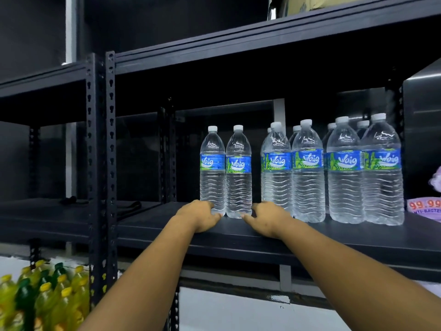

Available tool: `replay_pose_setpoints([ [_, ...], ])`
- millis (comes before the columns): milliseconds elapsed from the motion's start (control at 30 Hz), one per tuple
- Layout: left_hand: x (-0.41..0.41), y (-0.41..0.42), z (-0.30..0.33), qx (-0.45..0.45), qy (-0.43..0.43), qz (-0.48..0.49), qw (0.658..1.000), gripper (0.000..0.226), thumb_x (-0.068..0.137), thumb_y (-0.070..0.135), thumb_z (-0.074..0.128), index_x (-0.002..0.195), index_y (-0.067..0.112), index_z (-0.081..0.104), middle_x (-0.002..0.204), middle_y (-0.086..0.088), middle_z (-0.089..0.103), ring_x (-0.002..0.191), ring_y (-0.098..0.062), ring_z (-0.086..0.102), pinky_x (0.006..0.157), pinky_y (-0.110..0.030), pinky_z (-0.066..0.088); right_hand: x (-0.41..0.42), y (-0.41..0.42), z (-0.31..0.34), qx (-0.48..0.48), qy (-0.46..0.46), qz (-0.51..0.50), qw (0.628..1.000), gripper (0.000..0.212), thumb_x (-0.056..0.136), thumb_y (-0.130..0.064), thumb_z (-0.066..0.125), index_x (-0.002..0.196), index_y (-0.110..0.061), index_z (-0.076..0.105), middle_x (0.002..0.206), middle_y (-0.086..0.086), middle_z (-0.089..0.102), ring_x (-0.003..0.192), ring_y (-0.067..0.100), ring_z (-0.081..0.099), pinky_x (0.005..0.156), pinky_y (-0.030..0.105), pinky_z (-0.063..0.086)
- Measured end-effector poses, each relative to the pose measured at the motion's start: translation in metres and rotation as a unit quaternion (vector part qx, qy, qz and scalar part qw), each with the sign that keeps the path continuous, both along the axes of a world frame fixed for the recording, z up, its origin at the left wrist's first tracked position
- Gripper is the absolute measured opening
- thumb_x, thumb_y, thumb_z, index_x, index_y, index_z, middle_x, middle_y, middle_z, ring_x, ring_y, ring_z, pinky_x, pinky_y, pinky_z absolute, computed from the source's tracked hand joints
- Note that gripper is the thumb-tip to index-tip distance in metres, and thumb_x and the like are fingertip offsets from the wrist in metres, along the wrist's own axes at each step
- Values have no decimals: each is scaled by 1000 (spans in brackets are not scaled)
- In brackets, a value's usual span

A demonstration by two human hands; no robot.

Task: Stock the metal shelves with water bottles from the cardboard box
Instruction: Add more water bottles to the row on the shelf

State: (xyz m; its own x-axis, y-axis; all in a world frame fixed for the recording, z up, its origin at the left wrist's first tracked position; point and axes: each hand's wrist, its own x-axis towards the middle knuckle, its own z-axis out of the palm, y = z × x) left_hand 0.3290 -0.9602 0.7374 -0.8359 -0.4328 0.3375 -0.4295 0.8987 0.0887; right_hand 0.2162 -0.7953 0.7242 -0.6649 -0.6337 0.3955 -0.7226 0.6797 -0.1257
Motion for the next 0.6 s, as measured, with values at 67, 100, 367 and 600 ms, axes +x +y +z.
replay_pose_setpoints([
  [67, 7, 16, 2, -2, -5, -3, 1000, 58, 97, 51, 41, 145, 18, 41, 146, -12, 45, 131, -29, 45, 103, -40, 42, 8, 16, 1, -1, 0, 4, 1000, 52, 94, -57, 39, 111, -12, 57, 118, 13, 59, 109, 31, 56, 87, 38, 47],
  [100, 12, 24, 2, -1, -6, -4, 1000, 58, 97, 51, 41, 145, 18, 40, 147, -11, 45, 131, -29, 45, 103, -40, 42, 13, 24, 2, -1, -1, 7, 1000, 52, 95, -56, 39, 116, -12, 55, 122, 13, 58, 112, 31, 55, 87, 38, 46],
  [367, 43, 99, -7, 18, -12, 2, 1000, 59, 98, 53, 40, 146, 19, 38, 148, -13, 42, 133, -29, 43, 106, -41, 40, 51, 101, -4, 16, 0, 21, 1000, 58, 97, -54, 37, 137, -13, 45, 138, 13, 50, 124, 31, 48, 96, 40, 44],
  [600, 67, 153, -22, 26, -10, -16, 999, 60, 98, 50, 42, 148, 18, 35, 149, -10, 41, 136, -29, 40, 108, -43, 38, 73, 155, -19, 12, -15, 13, 1000, 59, 95, -56, 38, 136, -14, 46, 134, 10, 53, 120, 30, 51, 95, 41, 46],
])
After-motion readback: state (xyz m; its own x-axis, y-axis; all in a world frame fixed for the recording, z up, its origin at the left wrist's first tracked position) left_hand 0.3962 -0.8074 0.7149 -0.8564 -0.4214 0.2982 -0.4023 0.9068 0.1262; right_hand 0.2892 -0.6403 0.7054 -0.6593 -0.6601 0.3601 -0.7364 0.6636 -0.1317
